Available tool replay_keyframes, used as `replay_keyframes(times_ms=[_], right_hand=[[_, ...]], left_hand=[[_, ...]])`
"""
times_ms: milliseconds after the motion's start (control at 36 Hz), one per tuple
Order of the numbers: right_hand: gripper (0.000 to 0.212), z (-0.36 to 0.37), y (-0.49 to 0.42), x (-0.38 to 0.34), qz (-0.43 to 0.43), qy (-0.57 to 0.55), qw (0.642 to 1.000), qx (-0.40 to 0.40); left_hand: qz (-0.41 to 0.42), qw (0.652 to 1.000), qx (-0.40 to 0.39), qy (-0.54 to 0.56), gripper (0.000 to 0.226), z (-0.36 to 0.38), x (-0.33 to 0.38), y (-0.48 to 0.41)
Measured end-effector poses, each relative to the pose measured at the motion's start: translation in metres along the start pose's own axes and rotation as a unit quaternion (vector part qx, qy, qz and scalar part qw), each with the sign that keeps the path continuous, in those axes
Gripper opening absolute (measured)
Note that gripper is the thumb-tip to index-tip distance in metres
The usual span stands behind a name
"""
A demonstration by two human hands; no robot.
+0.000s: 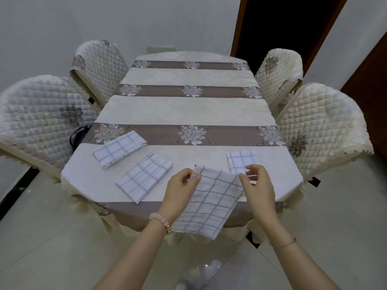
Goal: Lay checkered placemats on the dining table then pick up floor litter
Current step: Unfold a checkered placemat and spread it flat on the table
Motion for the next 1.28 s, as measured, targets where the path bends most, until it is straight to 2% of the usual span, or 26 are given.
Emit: replay_keyframes(times_ms=[56, 167, 222, 333, 472, 583, 694, 806, 1028, 1139, 1278], right_hand=[[0.014, 0.013, 0.015, -0.012, 0.006, -0.034, 0.999, -0.029], [0.023, 0.025, 0.032, -0.028, 0.004, -0.001, 0.999, -0.032], [0.025, 0.033, 0.035, -0.029, 0.061, -0.057, 0.993, -0.083], [0.039, 0.061, 0.048, -0.022, 0.197, -0.201, 0.933, -0.224], [0.045, 0.069, 0.059, -0.019, 0.232, -0.254, 0.893, -0.291], [0.032, 0.072, 0.062, -0.012, 0.265, -0.284, 0.877, -0.284], [0.018, 0.071, 0.062, -0.007, 0.266, -0.288, 0.882, -0.263], [0.023, 0.073, 0.062, -0.004, 0.253, -0.284, 0.885, -0.270], [0.013, 0.070, 0.059, 0.004, 0.234, -0.266, 0.893, -0.276], [0.017, 0.054, 0.048, 0.017, 0.246, -0.273, 0.903, -0.224], [0.020, 0.036, 0.029, 0.037, 0.255, -0.257, 0.916, -0.173]], left_hand=[[0.016, 1.000, 0.025, -0.010, 0.031, -0.001, 0.004, 0.001], [0.041, 0.997, 0.058, -0.041, 0.025, -0.004, 0.014, 0.004], [0.046, 0.997, 0.052, -0.045, 0.024, -0.002, 0.018, 0.007], [0.071, 0.996, 0.010, -0.061, 0.029, 0.005, 0.023, 0.016], [0.056, 0.996, -0.027, -0.062, 0.015, 0.011, 0.021, 0.027], [0.040, 0.997, -0.048, -0.048, 0.008, 0.014, 0.014, 0.034], [0.020, 0.998, -0.058, -0.030, 0.020, 0.016, 0.009, 0.039], [0.004, 0.998, -0.053, 0.031, 0.012, 0.018, 0.009, 0.041], [-0.027, 0.998, 0.044, 0.042, 0.016, -0.002, -0.010, 0.031], [-0.059, 0.986, 0.140, 0.068, 0.024, -0.034, -0.022, 0.023], [-0.091, 0.975, 0.187, 0.076, 0.015, -0.075, -0.036, 0.017]])
Point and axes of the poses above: each hand's wrist, its own y-axis away from the middle knuckle, its own z-axis out of the palm, x = y × z, the point moved 8 cm from there along -y, towards the middle knuckle, and after that the axes turned 6 degrees about z, right-handed, at the moved point
